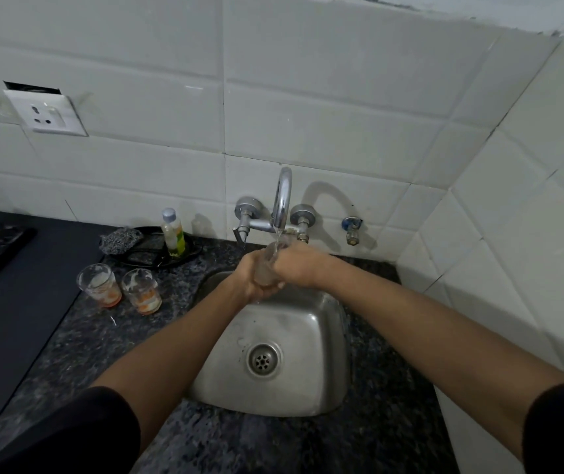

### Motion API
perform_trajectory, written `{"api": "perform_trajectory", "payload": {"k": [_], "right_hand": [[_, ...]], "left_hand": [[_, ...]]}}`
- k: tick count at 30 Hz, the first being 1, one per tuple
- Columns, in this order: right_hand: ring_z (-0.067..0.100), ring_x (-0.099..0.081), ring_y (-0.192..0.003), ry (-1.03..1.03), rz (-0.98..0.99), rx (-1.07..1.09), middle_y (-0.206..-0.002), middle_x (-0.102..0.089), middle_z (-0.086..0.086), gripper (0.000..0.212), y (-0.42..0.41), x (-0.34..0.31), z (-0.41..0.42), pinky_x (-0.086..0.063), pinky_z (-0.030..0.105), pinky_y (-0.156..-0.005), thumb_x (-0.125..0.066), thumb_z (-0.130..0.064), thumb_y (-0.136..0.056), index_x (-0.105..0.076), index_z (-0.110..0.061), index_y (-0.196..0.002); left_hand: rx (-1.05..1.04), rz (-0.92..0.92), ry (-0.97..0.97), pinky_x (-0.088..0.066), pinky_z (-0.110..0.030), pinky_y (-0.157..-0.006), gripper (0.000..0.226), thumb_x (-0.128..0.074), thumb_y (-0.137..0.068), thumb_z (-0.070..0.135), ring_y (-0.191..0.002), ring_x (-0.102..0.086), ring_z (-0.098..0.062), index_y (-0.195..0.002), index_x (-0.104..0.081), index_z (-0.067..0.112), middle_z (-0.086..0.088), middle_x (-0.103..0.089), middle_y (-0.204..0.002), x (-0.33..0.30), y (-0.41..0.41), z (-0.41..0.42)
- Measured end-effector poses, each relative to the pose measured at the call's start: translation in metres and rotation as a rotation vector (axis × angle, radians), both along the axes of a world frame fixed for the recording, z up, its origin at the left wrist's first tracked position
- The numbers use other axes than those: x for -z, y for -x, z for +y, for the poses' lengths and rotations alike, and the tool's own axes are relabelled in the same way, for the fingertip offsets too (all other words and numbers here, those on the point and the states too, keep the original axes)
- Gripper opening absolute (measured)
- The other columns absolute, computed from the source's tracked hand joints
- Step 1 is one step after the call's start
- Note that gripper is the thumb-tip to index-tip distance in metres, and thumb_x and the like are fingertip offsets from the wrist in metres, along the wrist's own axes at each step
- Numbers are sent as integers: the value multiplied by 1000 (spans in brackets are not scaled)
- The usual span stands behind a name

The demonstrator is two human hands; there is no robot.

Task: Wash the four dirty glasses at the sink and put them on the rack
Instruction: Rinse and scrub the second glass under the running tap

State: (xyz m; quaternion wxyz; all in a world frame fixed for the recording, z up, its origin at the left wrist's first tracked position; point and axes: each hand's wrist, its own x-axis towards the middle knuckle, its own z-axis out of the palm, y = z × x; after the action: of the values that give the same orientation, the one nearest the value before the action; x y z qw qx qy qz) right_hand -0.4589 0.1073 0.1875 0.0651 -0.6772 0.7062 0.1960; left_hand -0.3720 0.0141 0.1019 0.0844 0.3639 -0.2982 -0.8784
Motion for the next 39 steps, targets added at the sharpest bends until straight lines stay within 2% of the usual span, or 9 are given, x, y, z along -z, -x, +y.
{"api": "perform_trajectory", "payload": {"k": [3, 8, 14, 19, 24, 27, 32, 36, 39], "right_hand": [[25, -64, -108, 14, 177, -123, -109, -69, 3, 15, -1, 5, 1, -47, 45, -102, -58, -15, -100, -71, -14, -107], [22, -61, -98, 76, -90, 221, -103, -68, 5, 28, -13, 12, -6, -41, 34, -83, -60, -37, -100, -72, -13, -110], [30, -63, -112, 34, 238, -277, -115, -70, 11, 20, -3, -2, -1, -50, 50, -102, -59, -9, -98, -71, -8, -114], [26, -60, -115, 188, -109, 219, -115, -69, 7, 38, -13, 19, -6, -44, 38, -97, -59, -48, -100, -72, -14, -110], [30, -64, -111, 60, 132, -122, -115, -71, 8, 20, -4, 0, -3, -47, 40, -96, -56, -17, -100, -72, -10, -110], [33, -67, -101, 107, 116, -174, -102, -73, 11, 13, 1, 9, -4, -53, 46, -93, -65, -5, -90, -75, -7, -98], [20, -64, -102, 193, -116, 34, -106, -73, 0, 26, -8, 17, -7, -46, 34, -96, -57, -39, -98, -76, -21, -102], [25, -63, -112, 150, 150, -151, -113, -70, 2, 18, -5, 10, -2, -47, 46, -104, -62, -18, -98, -73, -17, -111], [26, -63, -112, 174, 122, -35, -116, -68, 7, 20, -11, 19, 1, -49, 41, -100, -63, -26, -99, -71, -14, -113]], "left_hand": [[-44, 18, -19, -51, -24, -47, 39, -38, -105, 21, -53, -63, -16, -88, -68, 4, -5, -67, -66, 0, 3, -1], [-125, 194, -13, -41, -22, -44, 44, -28, -91, 5, -45, -53, -12, -73, -68, 6, -3, -57, -55, -1, 3, 3], [-28, 47, -17, -53, -26, -46, 32, -44, -101, 21, -57, -64, -17, -90, -71, 7, -4, -69, -69, 0, 1, -5], [-109, 223, -85, -58, -35, -76, 50, -21, -102, 15, -85, -70, -25, -104, -69, -2, -17, -73, -93, -1, 5, -3], [-16, 140, -94, -49, -24, -43, 38, -36, -104, 21, -56, -63, -17, -93, -69, 6, -5, -66, -73, -1, 5, -7], [-53, 147, -93, -51, -24, -45, 36, -34, -104, 14, -56, -65, -17, -97, -67, 2, -6, -68, -72, 0, 5, -11], [-94, 155, -142, -50, -24, -52, 40, -29, -99, 12, -66, -62, -19, -91, -66, 1, -9, -65, -76, 1, 6, -9], [3, -15, -52, -54, -28, -52, 36, -47, -100, 27, -69, -64, -19, -88, -74, 6, -5, -69, -78, -1, 2, -13], [-60, 13, -45, -56, -34, -59, 43, -33, -105, 25, -76, -65, -25, -98, -67, 0, -12, -70, -80, -7, 5, -12]]}}
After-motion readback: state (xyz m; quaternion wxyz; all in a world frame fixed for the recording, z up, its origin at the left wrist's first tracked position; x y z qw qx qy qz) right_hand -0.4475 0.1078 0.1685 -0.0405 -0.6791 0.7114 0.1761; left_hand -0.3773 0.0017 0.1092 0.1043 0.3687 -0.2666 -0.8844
